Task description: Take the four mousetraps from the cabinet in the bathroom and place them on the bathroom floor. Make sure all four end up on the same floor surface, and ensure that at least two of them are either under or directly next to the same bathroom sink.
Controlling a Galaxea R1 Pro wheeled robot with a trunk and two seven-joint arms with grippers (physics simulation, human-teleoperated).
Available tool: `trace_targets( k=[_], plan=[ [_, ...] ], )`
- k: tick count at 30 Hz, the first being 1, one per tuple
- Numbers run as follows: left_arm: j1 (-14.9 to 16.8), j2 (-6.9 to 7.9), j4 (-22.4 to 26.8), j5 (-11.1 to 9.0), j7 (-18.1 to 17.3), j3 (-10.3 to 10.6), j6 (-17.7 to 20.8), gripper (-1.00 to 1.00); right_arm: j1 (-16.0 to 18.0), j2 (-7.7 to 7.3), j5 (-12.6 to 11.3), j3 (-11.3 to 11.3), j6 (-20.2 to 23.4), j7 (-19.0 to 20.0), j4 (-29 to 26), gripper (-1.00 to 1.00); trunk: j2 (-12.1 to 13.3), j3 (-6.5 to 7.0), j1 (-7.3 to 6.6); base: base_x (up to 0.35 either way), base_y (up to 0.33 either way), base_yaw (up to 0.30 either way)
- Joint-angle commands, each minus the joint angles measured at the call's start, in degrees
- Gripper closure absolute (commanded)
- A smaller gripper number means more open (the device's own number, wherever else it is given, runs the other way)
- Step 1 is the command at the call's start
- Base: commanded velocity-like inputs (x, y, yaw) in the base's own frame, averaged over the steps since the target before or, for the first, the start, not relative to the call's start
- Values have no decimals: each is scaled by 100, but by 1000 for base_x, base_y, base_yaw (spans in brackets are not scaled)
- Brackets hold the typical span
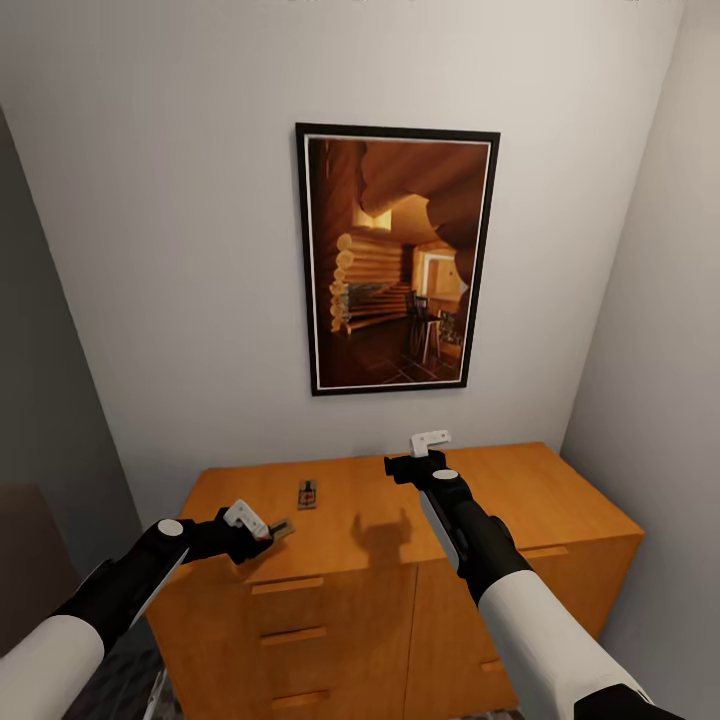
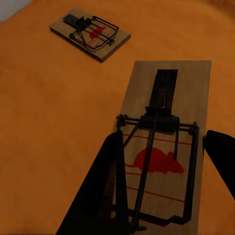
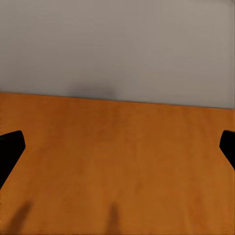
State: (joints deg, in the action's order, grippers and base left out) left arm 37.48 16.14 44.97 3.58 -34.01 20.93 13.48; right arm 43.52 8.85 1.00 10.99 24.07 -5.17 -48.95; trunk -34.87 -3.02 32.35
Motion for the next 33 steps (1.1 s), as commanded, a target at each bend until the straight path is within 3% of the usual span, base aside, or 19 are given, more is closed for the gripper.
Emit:
trace_targets(
  k=[1, 30, 33],
  plan=[
    [4, 4, 12, 30, -13, 7, 23, 100, 6, -2, 10, 15, 36, -28, -6, -100, 32, 7, -20, 0, 0, 0],
    [4, -26, 12, 33, -1, 16, 41, 100, 7, 1, 10, 17, 41, -14, -1, -100, 1195, 527, -657, 0, 0, 0],
    [4, -40, 12, 36, -1, 16, 41, 100, 7, -2, 13, 17, 44, -12, -1, -100, 1195, 527, -657, 0, 0, 0]
  ],
)
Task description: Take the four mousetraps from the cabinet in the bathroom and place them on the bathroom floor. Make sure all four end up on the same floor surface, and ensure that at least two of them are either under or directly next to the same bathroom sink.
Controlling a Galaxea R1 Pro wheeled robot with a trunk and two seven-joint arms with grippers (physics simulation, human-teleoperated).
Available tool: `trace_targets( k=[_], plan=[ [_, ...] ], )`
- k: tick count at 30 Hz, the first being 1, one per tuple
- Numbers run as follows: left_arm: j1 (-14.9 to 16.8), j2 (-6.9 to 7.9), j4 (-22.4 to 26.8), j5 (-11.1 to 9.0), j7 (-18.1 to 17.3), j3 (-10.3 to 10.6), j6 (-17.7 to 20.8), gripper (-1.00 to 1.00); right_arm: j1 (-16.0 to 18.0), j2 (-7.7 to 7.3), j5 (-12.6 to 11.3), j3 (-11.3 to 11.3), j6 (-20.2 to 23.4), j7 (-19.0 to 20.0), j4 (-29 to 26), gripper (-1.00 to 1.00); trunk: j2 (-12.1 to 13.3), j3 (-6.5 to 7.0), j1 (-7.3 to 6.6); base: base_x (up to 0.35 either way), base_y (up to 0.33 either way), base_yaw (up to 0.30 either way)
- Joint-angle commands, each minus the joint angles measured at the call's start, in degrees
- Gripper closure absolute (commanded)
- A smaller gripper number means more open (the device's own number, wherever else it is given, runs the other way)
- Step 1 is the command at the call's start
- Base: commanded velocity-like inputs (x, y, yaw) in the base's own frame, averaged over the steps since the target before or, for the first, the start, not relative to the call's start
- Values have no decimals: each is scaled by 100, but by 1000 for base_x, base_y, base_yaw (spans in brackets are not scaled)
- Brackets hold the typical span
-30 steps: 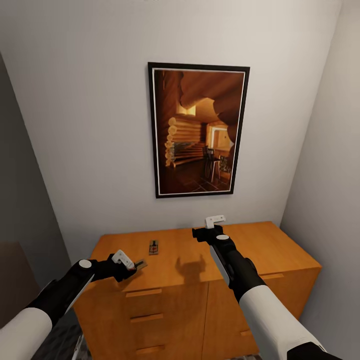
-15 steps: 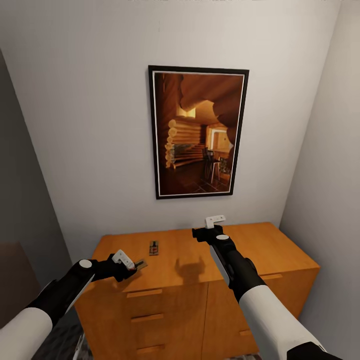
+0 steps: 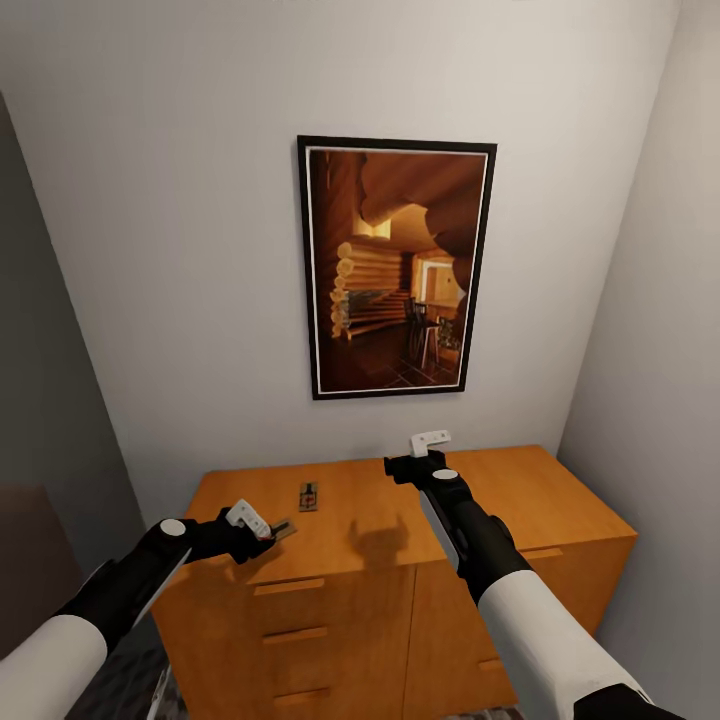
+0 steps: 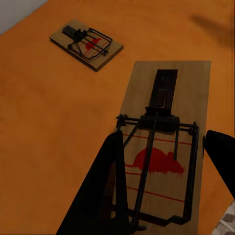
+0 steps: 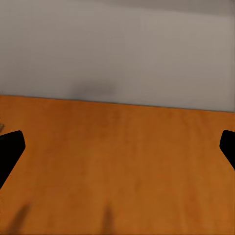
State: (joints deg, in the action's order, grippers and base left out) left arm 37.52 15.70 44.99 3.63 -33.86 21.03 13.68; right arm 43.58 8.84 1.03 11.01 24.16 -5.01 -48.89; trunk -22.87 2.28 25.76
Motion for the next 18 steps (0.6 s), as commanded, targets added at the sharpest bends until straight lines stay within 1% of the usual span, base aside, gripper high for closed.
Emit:
trace_targets(
  k=[1, 18],
  plan=[
    [1, -6, 10, 32, -15, 7, 24, 100, 2, 0, 7, 15, 35, -21, -6, -100, -5, -3, 2, 0, 0, 0],
    [1, -42, 20, -16, -25, -6, 26, 100, -1, -3, 12, 7, 36, 13, -6, -100, -5, -3, 2, 0, 0, 0]
  ],
)
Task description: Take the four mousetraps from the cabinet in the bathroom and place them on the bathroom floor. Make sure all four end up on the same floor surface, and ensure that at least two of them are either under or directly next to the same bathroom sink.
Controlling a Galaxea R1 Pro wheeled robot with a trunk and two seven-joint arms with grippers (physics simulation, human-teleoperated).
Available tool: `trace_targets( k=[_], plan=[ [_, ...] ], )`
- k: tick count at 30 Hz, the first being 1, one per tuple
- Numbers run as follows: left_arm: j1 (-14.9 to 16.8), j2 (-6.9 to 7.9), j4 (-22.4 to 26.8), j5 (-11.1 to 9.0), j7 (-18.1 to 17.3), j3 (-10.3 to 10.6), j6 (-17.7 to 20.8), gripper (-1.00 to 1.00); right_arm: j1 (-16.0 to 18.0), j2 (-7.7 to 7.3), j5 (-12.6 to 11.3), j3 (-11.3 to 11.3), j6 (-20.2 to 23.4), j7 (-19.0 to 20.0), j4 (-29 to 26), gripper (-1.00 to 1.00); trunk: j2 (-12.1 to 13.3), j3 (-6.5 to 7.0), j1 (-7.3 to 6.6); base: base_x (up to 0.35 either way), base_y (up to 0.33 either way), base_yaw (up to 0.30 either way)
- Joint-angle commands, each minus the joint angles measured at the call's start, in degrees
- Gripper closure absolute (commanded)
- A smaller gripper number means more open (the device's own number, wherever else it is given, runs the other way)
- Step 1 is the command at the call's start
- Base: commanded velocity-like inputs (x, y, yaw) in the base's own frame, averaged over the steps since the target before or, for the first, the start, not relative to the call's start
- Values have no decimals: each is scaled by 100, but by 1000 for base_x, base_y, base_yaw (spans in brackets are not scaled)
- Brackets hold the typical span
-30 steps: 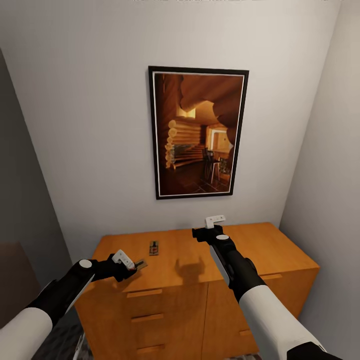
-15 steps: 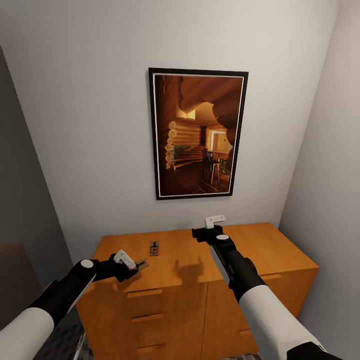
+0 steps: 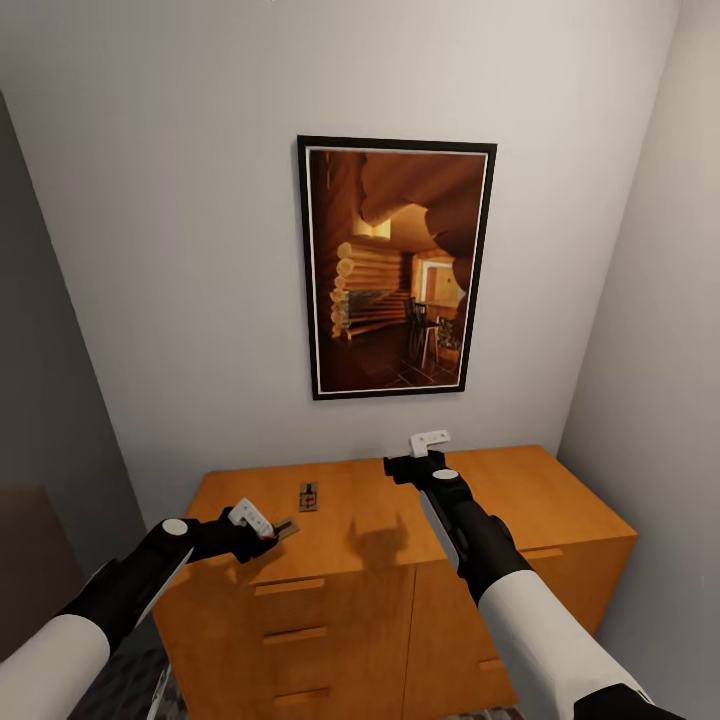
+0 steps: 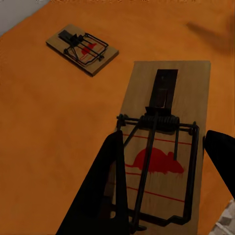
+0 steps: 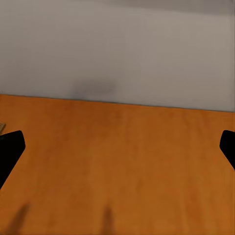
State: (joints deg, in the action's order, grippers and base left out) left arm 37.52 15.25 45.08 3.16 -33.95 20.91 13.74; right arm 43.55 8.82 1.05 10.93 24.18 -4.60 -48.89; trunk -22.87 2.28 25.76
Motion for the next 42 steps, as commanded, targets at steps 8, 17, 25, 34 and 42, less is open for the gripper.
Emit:
trace_targets(
  k=[8, 17, 25, 34, 42],
  plan=[
    [1, -204, 134, -30, -20, -848, 476, 100, 2, -1, 32, 15, 34, -71, -6, -100, -5, -3, 2, 0, 0, 0],
    [1, -272, 362, -34, -20, -1825, 1074, 100, 4, -1, 45, 26, 73, -86, -6, -100, -5, -3, 2, 0, 0, 0],
    [1, -676, 616, -20, 456, -3121, 1829, 100, 3, 7, 56, 33, 119, -85, -7, -100, -5, -3, 2, 0, 0, 0],
    [-22, -1587, 684, -22, 2325, -3440, 1912, 100, 3, 20, 22, 357, 164, -55, 54, -100, -5, -3, 2, 0, 0, 0],
    [-25, -1918, 690, -39, 3185, -3539, 1913, 100, 2, 117, -6, 745, 503, -58, 154, -100, -5, -3, 2, 0, 0, 0]
  ],
)
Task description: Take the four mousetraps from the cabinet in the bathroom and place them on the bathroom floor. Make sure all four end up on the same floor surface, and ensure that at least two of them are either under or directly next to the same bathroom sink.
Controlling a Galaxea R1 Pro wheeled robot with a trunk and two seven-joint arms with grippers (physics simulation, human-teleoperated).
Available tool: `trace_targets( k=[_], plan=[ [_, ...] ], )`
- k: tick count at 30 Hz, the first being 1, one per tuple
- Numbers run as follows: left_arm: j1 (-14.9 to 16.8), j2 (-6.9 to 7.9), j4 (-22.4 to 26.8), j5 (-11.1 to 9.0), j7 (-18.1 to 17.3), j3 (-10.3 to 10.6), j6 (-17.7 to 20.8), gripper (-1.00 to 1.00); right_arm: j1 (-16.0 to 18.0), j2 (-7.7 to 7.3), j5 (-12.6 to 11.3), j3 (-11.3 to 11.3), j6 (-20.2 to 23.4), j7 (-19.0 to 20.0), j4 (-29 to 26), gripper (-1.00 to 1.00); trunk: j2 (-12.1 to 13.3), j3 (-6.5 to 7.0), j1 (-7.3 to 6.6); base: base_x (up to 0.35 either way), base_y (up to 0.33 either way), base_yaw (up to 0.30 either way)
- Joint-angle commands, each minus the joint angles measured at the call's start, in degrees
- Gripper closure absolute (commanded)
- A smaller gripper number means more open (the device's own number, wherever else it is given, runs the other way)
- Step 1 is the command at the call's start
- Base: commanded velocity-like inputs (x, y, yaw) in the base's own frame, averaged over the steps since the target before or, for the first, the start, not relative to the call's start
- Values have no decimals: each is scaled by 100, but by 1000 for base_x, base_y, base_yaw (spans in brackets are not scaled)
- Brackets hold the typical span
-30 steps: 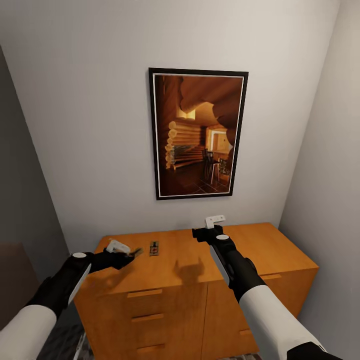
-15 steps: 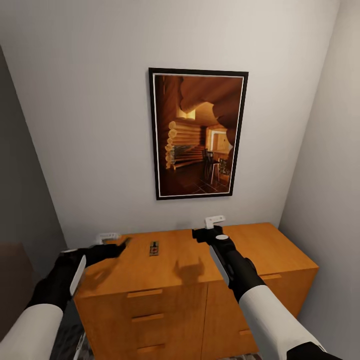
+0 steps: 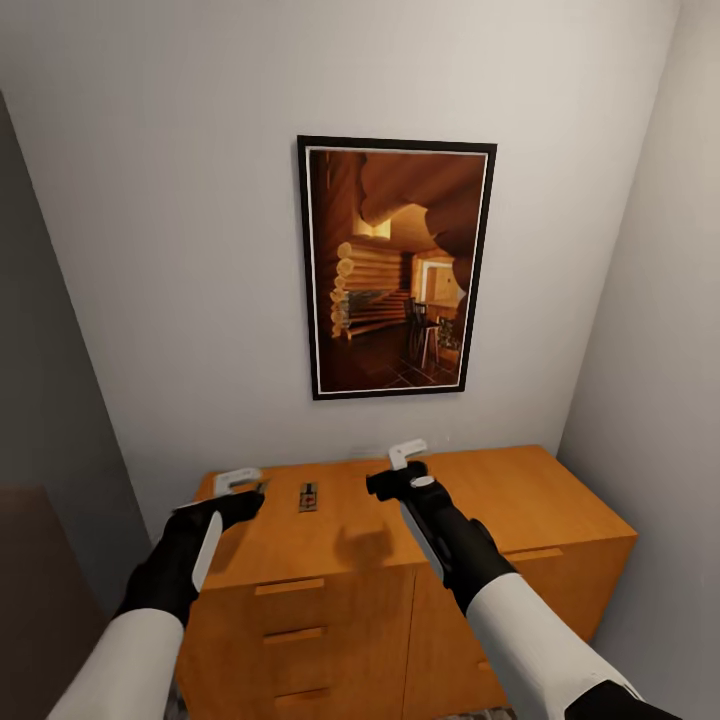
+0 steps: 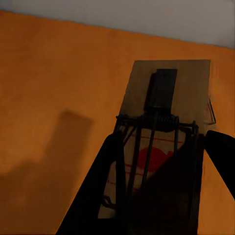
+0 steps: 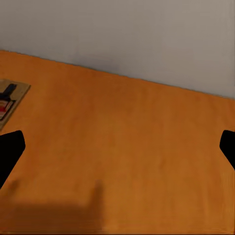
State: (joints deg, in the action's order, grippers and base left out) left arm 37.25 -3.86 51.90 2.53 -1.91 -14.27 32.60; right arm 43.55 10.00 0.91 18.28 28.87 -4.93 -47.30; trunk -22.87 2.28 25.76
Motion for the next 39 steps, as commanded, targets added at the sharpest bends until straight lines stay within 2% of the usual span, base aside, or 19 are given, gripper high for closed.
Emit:
trace_targets(
  k=[1, 2, 5, 8, 10, 17, 20, 28, 31, 39],
  plan=[
    [2, -16, 6, 25, 41, -104, 27, 100, 3, 0, 11, 20, 164, -30, -3, -100, -5, -3, 2, 0, 0, 0],
    [2, -20, 6, 24, 64, -156, 27, 100, 2, 0, 13, 23, 223, -33, -2, -100, -5, -3, 2, 0, 0, 0],
    [2, -28, 16, 19, 126, -513, 33, 100, 2, 0, 33, 31, 400, -86, -6, -100, -5, -3, 2, 0, 0, 0],
    [2, -33, 42, 7, 150, -975, 35, 100, 4, 0, 56, 42, 469, -362, -44, -100, -5, -3, 2, 0, 0, 0],
    [2, -30, 97, 9, 153, -1060, 37, 100, 4, 0, 58, 40, 478, -502, -62, -100, -5, -3, 2, 0, 0, 0],
    [2, -53, 293, 11, 156, -1113, 43, 100, 21, 0, 44, 22, 452, -721, -84, -100, -5, -3, 2, 0, 0, 0],
    [2, -82, 328, 20, 156, -1090, 52, 100, 22, 0, 34, 25, 437, -719, -86, -100, -5, -3, 2, 0, 0, 0],
    [2, -170, 366, 18, 124, -957, 79, 100, 22, 0, -263, 24, 403, -719, -86, -100, -5, -3, 2, 0, 0, 0],
    [-2, -258, 337, 46, 127, -949, 73, 100, 22, 0, -289, 30, 404, -709, -110, -100, -5, -3, 2, 0, 0, 0],
    [-7, -313, 305, 48, 129, -946, 52, 100, 30, 0, -298, 34, 423, -687, -202, -100, -5, -3, 2, 0, 0, 0]
  ],
)
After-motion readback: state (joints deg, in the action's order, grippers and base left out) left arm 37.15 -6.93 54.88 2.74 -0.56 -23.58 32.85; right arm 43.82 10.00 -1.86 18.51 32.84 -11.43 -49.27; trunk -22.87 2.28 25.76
